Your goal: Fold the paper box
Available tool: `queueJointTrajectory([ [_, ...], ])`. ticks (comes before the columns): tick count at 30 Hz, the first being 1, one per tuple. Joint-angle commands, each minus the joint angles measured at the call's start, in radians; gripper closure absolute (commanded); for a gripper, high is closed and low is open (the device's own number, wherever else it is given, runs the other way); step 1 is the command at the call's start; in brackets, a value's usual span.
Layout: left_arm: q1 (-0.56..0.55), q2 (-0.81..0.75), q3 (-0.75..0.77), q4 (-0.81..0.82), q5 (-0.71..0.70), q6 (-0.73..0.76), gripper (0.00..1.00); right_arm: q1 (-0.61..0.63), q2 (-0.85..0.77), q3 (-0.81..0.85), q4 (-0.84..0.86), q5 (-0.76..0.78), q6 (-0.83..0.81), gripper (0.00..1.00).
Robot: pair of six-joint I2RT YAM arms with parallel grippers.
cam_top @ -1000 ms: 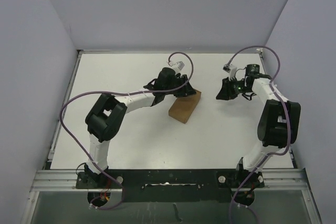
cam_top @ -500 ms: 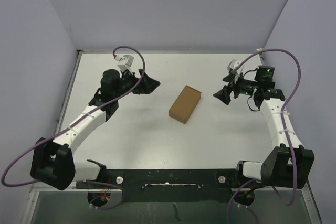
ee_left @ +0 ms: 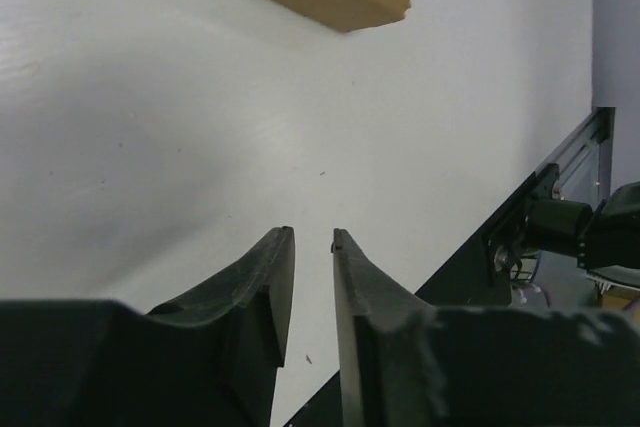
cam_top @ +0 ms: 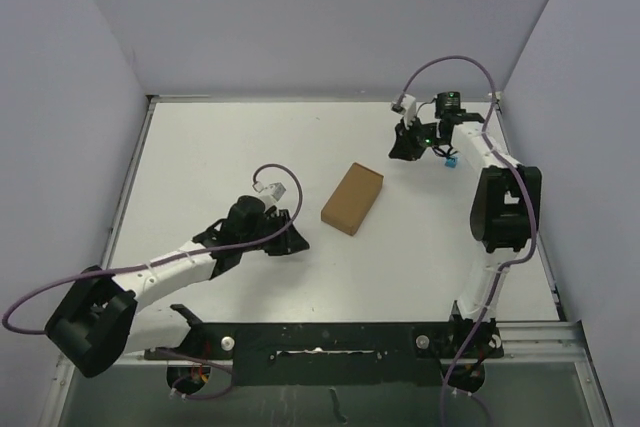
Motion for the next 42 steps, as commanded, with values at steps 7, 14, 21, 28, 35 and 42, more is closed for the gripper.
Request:
queueJointTrajectory([
  [7, -0.043, 0.394, 0.197, 0.144, -0.036, -0.046, 0.81, 0.080, 0.192, 0.152, -0.171, 0.048, -0.059, 0.95],
  [14, -0.019, 0.574, 0.376, 0.104, -0.063, -0.006, 0.79, 0.112, 0.106, 0.017, -0.191, -0.004, -0.141, 0.95],
  [21, 0.058, 0.627, 0.470, 0.030, -0.107, 0.053, 0.78, 0.131, -0.023, -0.165, -0.195, 0.000, -0.155, 0.95],
  [28, 0.115, 0.663, 0.572, -0.058, -0.071, 0.126, 0.75, 0.176, -0.088, -0.281, -0.197, 0.011, -0.132, 0.95],
  [35, 0.144, 0.567, 0.537, -0.128, -0.125, 0.167, 0.70, 0.146, -0.121, -0.247, -0.187, 0.127, -0.067, 0.94],
  [42, 0.187, 0.340, 0.465, -0.242, -0.192, 0.231, 0.66, 0.086, -0.209, -0.231, -0.203, 0.173, -0.072, 0.93],
])
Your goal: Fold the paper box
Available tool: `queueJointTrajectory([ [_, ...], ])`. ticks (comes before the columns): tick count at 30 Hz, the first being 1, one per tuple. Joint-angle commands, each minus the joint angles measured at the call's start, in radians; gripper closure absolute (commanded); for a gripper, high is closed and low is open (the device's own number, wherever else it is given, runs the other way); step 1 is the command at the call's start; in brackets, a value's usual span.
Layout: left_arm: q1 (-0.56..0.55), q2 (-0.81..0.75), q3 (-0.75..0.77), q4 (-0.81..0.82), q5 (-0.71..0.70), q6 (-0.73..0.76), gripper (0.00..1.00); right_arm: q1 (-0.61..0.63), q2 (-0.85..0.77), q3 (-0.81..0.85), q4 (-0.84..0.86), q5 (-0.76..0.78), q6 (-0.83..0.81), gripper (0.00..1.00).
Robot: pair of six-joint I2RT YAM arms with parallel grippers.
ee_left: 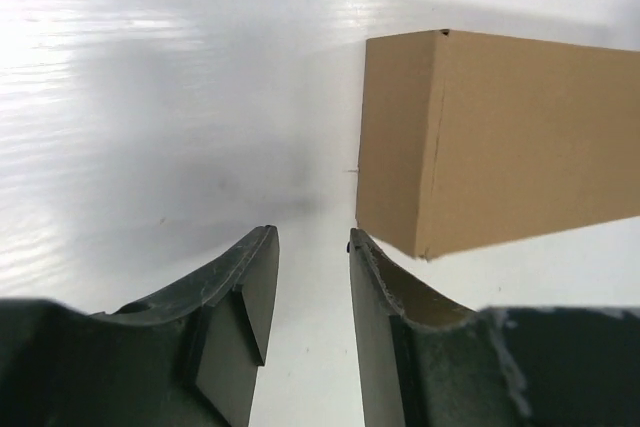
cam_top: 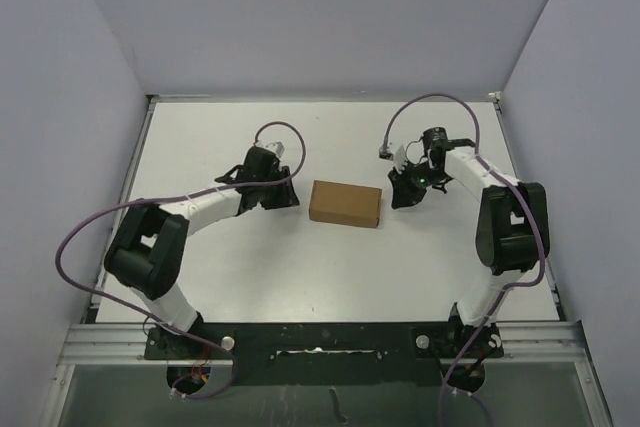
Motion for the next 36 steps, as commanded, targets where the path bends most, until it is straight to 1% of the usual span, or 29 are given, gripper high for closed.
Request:
queueJointTrajectory([
  [1, 0.034, -0.225, -0.003, -0.070, -0.047, 0.071, 0.66, -0.028, -0.117, 0.064, -0.007, 0.013, 0.010, 0.93],
  [4, 0.043, -0.355, 0.002, -0.094, -0.046, 0.109, 0.65, -0.031, -0.196, 0.100, -0.034, -0.039, 0.006, 0.92],
  [6, 0.046, -0.453, 0.022, -0.098, -0.037, 0.140, 0.60, -0.034, -0.259, 0.144, -0.059, -0.082, -0.005, 0.89],
  [7, 0.049, -0.503, 0.035, -0.099, -0.027, 0.154, 0.55, -0.035, -0.293, 0.168, -0.066, -0.097, -0.003, 0.85],
  [9, 0.062, -0.591, 0.057, -0.086, 0.013, 0.175, 0.40, -0.042, -0.355, 0.227, -0.067, -0.121, 0.005, 0.74],
  [10, 0.076, -0.633, 0.065, -0.071, 0.043, 0.184, 0.31, -0.045, -0.384, 0.251, -0.065, -0.133, 0.012, 0.68],
  [12, 0.109, -0.708, 0.071, -0.029, 0.085, 0.182, 0.07, -0.057, -0.430, 0.304, -0.060, -0.148, 0.025, 0.54],
  [13, 0.124, -0.742, 0.076, -0.019, 0.095, 0.169, 0.03, -0.066, -0.448, 0.328, -0.059, -0.155, 0.032, 0.45],
  [14, 0.138, -0.765, 0.087, -0.018, 0.105, 0.157, 0.02, -0.077, -0.466, 0.355, -0.055, -0.163, 0.042, 0.35],
  [15, 0.152, -0.782, 0.106, -0.029, 0.121, 0.150, 0.02, -0.088, -0.481, 0.379, -0.051, -0.169, 0.055, 0.19],
  [16, 0.165, -0.791, 0.136, -0.052, 0.141, 0.145, 0.02, -0.098, -0.501, 0.396, -0.036, -0.170, 0.074, 0.07],
  [17, 0.176, -0.791, 0.170, -0.078, 0.167, 0.143, 0.02, -0.110, -0.525, 0.405, -0.010, -0.165, 0.101, 0.01],
  [19, 0.188, -0.783, 0.257, -0.133, 0.215, 0.143, 0.02, -0.132, -0.563, 0.435, 0.039, -0.146, 0.170, 0.02],
  [21, 0.187, -0.772, 0.326, -0.189, 0.235, 0.144, 0.02, -0.153, -0.549, 0.537, -0.006, -0.149, 0.218, 0.02],
  [24, 0.187, -0.754, 0.415, -0.278, 0.252, 0.158, 0.02, -0.168, -0.553, 0.620, 0.016, -0.047, 0.395, 0.02],
  [26, 0.188, -0.746, 0.459, -0.327, 0.257, 0.174, 0.02, -0.178, -0.547, 0.677, -0.003, -0.009, 0.488, 0.02],
  [27, 0.188, -0.742, 0.475, -0.345, 0.259, 0.184, 0.02, -0.187, -0.546, 0.697, -0.014, -0.012, 0.519, 0.02],
  [30, 0.188, -0.731, 0.512, -0.392, 0.262, 0.200, 0.02, -0.205, -0.554, 0.734, -0.038, -0.078, 0.536, 0.02],
  [32, 0.188, -0.722, 0.534, -0.434, 0.263, 0.206, 0.02, -0.216, -0.563, 0.742, -0.045, -0.076, 0.577, 0.02],
  [34, 0.187, -0.720, 0.543, -0.454, 0.266, 0.207, 0.02, -0.218, -0.572, 0.747, -0.045, -0.003, 0.652, 0.02],
  [36, 0.187, -0.723, 0.547, -0.469, 0.258, 0.210, 0.02, -0.219, -0.581, 0.748, -0.057, 0.085, 0.689, 0.02],
])
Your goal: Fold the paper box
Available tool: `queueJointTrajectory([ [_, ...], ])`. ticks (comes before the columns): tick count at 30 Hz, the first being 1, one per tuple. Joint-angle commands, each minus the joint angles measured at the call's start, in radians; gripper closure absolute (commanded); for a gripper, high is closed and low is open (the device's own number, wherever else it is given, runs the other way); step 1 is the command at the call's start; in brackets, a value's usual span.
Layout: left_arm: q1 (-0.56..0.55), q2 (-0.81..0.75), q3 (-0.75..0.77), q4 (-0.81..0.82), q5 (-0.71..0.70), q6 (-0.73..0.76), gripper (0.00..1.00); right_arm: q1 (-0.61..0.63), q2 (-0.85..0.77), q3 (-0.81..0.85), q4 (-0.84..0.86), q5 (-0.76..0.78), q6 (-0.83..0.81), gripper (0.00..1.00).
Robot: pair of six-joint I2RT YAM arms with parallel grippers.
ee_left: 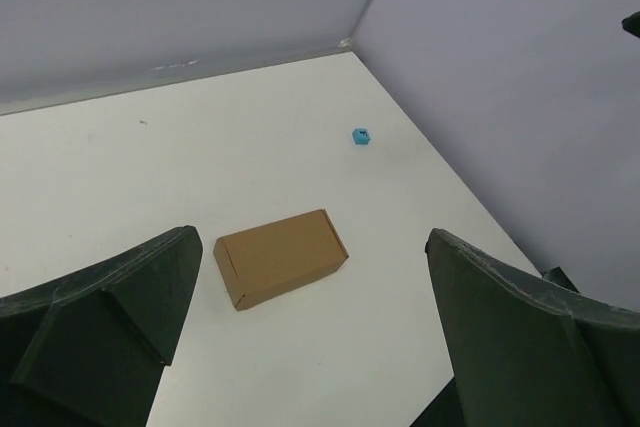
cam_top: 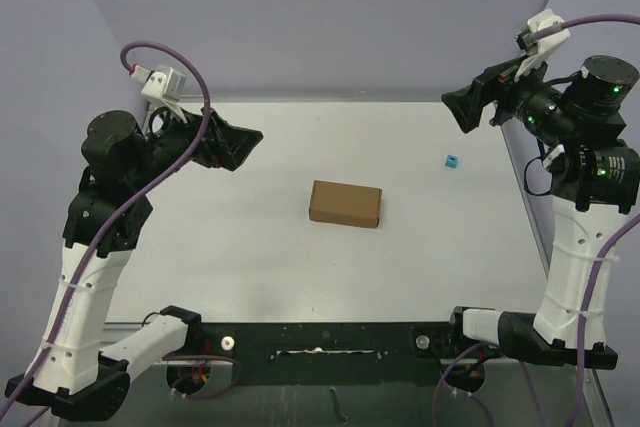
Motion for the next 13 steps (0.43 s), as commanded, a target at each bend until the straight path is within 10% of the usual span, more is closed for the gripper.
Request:
queueJointTrajectory([
  [1, 0.006, 0.002, 0.056, -0.070, 0.012, 0.029, 0.02, -0.008, -0.026, 0.031, -0.028, 0.151, 0.150, 0.02],
  [13, 0.007, -0.007, 0.040, -0.152, -0.035, 0.025, 0.02, -0.037, -0.045, -0.011, -0.051, 0.112, 0.094, 0.02],
])
